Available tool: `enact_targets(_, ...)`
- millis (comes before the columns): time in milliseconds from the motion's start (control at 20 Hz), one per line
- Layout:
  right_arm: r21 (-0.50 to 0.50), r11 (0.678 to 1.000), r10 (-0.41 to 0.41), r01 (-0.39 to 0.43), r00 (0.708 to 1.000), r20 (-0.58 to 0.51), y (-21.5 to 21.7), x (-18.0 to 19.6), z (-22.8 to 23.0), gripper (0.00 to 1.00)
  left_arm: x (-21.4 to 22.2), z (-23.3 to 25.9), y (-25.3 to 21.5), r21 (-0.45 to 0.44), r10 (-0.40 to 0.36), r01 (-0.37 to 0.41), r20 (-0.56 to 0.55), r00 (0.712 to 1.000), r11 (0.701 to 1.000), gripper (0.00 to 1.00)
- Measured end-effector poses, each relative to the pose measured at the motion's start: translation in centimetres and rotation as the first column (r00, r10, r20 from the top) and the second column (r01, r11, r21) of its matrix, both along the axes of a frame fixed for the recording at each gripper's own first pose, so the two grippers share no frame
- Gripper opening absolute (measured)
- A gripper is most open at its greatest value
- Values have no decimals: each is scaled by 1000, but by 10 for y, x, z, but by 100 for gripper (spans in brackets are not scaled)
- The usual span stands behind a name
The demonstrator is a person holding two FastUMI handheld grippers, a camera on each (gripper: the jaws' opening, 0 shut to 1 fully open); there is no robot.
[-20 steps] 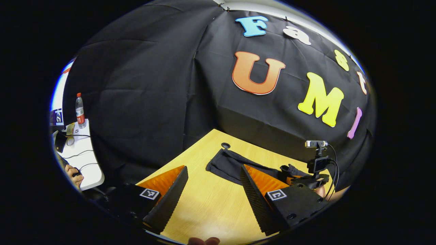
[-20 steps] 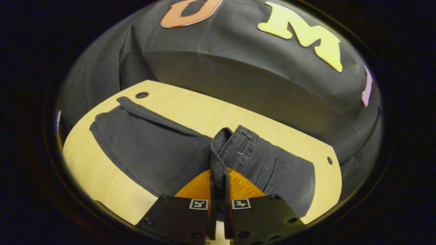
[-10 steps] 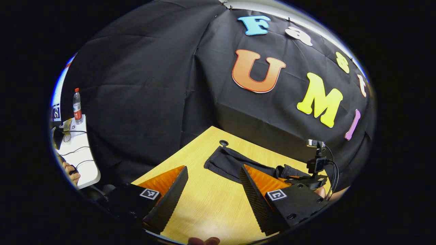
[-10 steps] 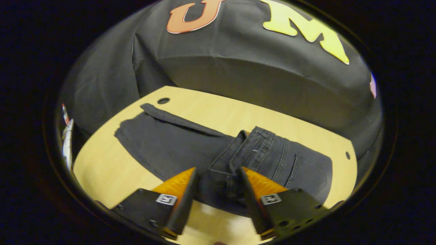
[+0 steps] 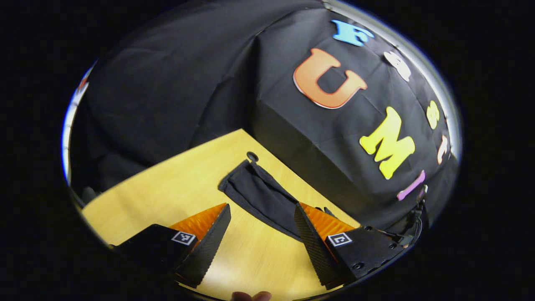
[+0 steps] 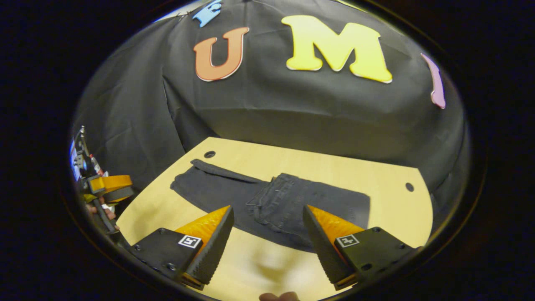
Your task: Grasp the waist and the cuffs of the jeans and fold them to make the two legs overlap; first hold the waist and fold one-third of the jeans toward the cuffs, then hold the cuffs and fold the remaining one-third in the same direction to finish folding.
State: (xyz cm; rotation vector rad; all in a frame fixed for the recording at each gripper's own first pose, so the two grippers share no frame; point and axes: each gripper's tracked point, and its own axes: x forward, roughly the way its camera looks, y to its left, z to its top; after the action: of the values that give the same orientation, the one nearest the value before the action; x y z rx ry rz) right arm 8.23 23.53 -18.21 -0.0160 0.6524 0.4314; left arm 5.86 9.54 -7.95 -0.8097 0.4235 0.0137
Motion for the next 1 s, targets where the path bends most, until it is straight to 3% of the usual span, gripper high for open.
enact_targets(150, -6, 998, -60, 60, 998, -8, -50, -15, 20, 99, 31, -31, -1, -145, 20, -28, -55, 998, 989, 99)
enact_targets(350, 18, 990, -140, 141, 989, -40, -85, -28, 29, 100, 67, -55, 1, -346, 68, -105, -115, 991, 932, 98)
enact_targets(600, 72, 978, -189, 196, 978, -92, -96, -37, 32, 100, 95, -81, 14, -475, 147, -230, -205, 968, 850, 98)
enact_targets(800, 60, 977, -200, 204, 977, -78, -109, -34, 34, 99, 122, -86, 27, -565, 184, -286, -232, 955, 774, 98)
enact_targets(900, 61, 975, -211, 216, 974, -81, -113, -32, 34, 99, 131, -87, 29, -566, 199, -307, -246, 949, 765, 98)
enact_targets(1000, 62, 971, -226, 232, 970, -86, -119, -30, 30, 99, 141, -87, 26, -555, 197, -303, -244, 950, 775, 98)
